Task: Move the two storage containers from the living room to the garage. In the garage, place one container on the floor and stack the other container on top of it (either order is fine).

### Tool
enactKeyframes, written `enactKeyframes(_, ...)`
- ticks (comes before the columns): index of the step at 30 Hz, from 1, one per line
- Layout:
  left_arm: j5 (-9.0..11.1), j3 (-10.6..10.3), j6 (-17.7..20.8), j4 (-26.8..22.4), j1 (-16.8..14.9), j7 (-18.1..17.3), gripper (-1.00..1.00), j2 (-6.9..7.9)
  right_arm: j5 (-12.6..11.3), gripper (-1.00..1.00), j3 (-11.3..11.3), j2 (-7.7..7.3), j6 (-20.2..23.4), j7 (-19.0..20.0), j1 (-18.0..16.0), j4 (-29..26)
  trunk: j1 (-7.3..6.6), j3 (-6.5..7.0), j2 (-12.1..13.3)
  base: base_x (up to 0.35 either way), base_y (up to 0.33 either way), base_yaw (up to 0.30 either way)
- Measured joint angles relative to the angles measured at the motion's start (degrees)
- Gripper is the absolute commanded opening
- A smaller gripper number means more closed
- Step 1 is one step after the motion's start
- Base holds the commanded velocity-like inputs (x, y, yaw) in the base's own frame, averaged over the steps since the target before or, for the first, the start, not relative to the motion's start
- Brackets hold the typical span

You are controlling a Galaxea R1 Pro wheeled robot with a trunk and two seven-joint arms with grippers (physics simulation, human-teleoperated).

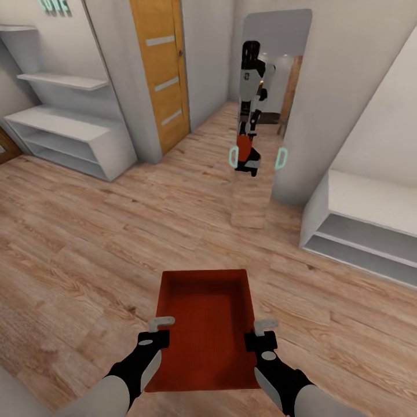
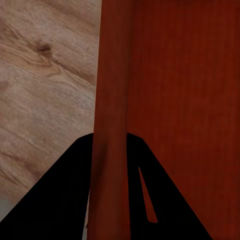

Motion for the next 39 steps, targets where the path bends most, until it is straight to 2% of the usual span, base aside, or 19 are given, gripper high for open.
enactKeyframes(7,0.06,-0.01,-0.01,0.01,0.01,0.00,-1.00,0.02,0.09,-1.00,-0.05,0.01,0.05,0.05,-0.02,-0.01,0.00,0.00,0.00,0.326,0.000,0.064)
enactKeyframes(39,0.03,0.03,0.00,0.00,0.01,-0.01,-1.00,0.01,0.10,-1.00,-0.07,0.01,0.05,0.06,-0.02,0.00,0.00,-0.50,0.00,0.326,0.000,0.264)
